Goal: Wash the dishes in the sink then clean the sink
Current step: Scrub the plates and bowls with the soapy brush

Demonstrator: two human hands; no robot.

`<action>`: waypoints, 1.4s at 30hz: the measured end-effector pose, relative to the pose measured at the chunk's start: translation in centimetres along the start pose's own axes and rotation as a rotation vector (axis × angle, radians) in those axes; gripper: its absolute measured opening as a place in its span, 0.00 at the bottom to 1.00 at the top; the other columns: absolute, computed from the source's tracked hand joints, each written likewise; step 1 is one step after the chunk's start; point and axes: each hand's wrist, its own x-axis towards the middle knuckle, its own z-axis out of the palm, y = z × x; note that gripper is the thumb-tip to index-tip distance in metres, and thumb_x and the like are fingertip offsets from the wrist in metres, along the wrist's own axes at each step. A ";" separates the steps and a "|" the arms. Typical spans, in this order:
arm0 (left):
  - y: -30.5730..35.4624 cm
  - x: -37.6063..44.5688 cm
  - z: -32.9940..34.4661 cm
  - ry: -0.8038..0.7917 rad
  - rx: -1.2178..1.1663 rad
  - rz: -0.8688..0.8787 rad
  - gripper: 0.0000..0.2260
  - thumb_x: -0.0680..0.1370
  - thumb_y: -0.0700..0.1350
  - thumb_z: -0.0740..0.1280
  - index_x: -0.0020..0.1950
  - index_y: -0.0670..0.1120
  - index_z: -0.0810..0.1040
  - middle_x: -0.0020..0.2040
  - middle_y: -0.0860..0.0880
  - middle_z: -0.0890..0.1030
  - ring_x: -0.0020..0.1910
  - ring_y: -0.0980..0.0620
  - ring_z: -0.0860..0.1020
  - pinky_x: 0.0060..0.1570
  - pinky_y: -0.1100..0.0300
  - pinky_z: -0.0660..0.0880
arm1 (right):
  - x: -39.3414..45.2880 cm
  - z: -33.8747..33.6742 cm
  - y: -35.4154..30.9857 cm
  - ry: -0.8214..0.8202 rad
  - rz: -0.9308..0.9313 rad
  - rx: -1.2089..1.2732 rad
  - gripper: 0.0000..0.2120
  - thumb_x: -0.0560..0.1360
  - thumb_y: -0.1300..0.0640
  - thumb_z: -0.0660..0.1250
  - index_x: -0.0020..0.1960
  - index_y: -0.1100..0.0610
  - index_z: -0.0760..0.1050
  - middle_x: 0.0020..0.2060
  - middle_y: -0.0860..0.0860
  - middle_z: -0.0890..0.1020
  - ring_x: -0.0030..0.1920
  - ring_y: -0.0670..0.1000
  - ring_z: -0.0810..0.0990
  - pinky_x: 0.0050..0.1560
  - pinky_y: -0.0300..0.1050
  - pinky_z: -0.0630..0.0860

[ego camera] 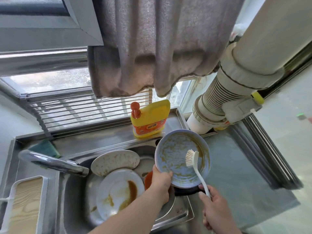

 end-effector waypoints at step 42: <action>2.5 8.2 -27.1 0.419 1.353 0.087 0.17 0.81 0.46 0.63 0.70 0.50 0.72 0.67 0.42 0.75 0.62 0.41 0.76 0.60 0.51 0.76 | -0.2 10.0 1.7 -0.385 -0.059 -0.363 0.13 0.79 0.46 0.69 0.50 0.25 0.79 0.36 0.43 0.84 0.35 0.39 0.79 0.45 0.38 0.74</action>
